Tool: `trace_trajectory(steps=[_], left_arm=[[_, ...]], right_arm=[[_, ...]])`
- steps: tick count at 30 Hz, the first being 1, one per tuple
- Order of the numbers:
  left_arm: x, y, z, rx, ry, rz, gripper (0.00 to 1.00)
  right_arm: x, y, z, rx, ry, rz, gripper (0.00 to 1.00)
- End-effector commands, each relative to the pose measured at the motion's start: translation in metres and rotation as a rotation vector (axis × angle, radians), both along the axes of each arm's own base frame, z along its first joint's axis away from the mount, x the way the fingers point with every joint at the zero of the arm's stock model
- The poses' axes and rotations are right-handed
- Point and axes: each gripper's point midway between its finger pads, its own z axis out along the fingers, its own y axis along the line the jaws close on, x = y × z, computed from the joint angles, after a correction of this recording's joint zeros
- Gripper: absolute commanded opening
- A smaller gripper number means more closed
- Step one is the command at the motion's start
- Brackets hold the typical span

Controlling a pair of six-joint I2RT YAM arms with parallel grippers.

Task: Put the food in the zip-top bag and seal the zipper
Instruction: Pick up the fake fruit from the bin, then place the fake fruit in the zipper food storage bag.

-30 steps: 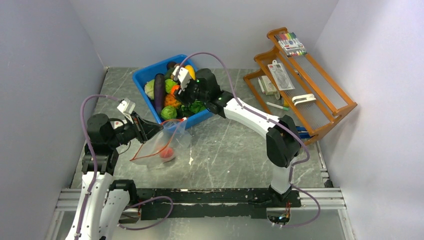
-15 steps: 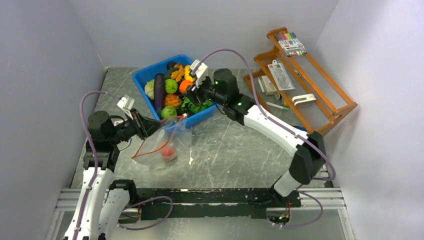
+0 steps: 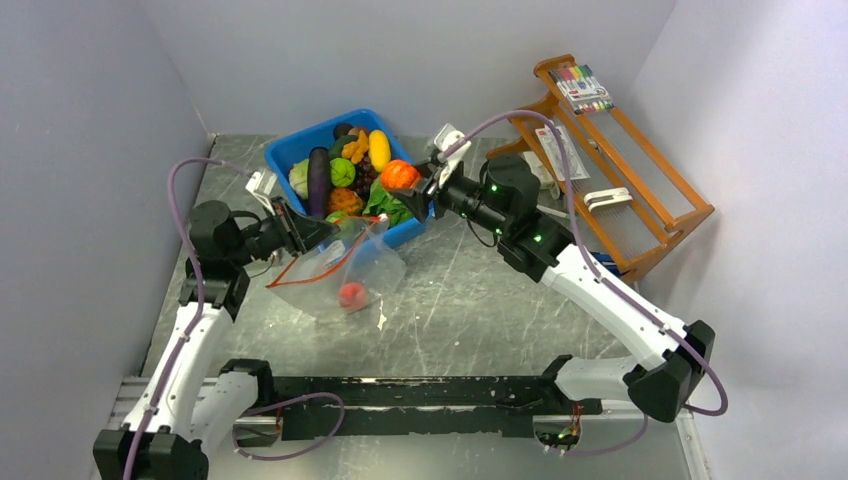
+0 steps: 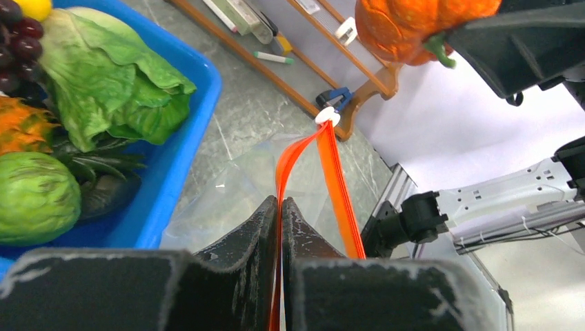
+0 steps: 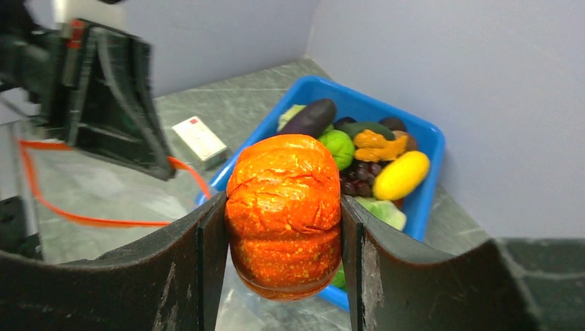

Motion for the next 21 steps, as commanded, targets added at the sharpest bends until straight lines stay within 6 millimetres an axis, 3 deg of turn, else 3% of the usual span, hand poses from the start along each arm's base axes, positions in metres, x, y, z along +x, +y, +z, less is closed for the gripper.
trace_trajectory(steps=[1,14,21], left_arm=[[-0.002,-0.013,0.004,-0.010,-0.041,-0.060,0.07],[-0.015,-0.015,-0.009,0.026,0.007,-0.101,0.07],[-0.023,-0.015,-0.016,0.051,0.015,-0.118,0.07]], right_arm=[[-0.034,0.018,-0.005,0.005,0.002,0.208,0.37],[-0.108,0.082,-0.038,-0.120,-0.194,0.559,0.38],[-0.114,0.105,-0.048,-0.188,-0.271,0.610,0.38]])
